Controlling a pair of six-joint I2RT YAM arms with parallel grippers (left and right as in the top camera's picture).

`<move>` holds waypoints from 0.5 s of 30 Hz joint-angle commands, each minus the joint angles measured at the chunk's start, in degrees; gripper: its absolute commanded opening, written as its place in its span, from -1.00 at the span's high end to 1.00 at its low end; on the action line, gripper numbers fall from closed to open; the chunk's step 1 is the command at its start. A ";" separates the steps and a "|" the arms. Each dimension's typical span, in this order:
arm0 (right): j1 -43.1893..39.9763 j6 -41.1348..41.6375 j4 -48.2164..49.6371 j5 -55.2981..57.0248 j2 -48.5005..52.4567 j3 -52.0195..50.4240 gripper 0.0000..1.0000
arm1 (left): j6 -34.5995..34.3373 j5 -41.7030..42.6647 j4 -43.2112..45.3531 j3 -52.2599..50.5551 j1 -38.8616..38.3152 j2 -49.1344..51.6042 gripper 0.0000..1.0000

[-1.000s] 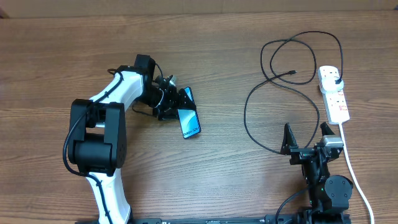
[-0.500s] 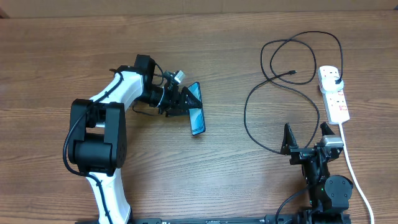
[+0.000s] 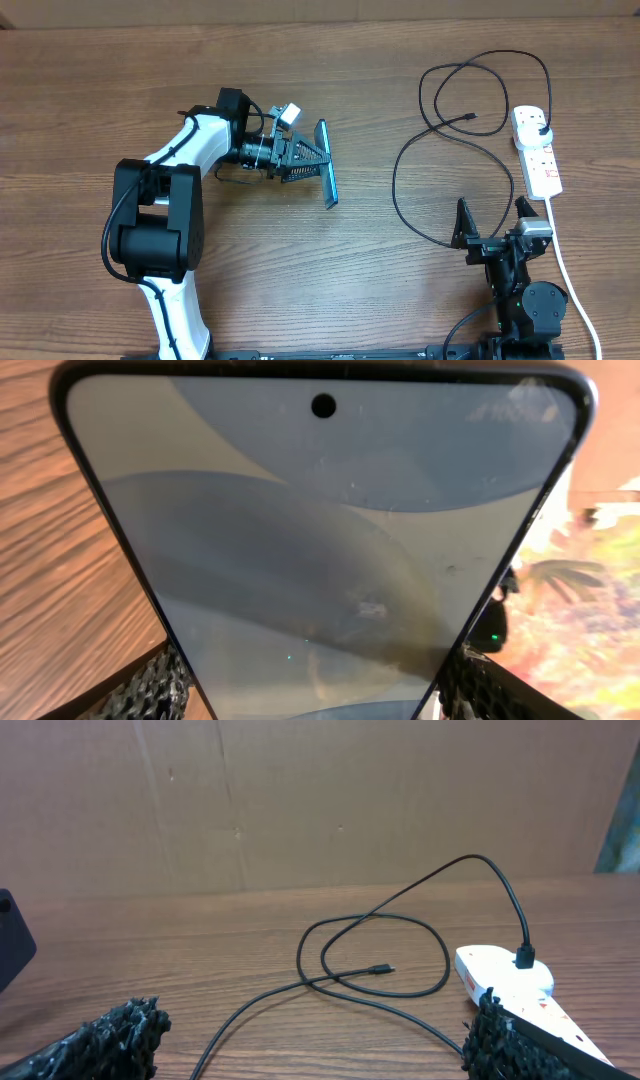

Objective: Plug charger to phone and switch on socket
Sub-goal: 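Lift the phone upright with the left gripper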

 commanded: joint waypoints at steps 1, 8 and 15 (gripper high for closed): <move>0.28 -0.26 0.11 0.74 -0.24 -0.59 -1.00 | 2.27 8.85 0.07 -0.35 -0.39 0.50 -0.43; 0.28 -0.26 0.13 0.74 -0.24 -0.59 -1.00 | 1.11 12.39 0.02 -0.35 -0.39 0.50 -0.40; 0.28 -0.26 0.13 0.74 -0.24 -0.59 -1.00 | -5.95 12.41 -0.15 -0.35 -0.39 0.50 -0.39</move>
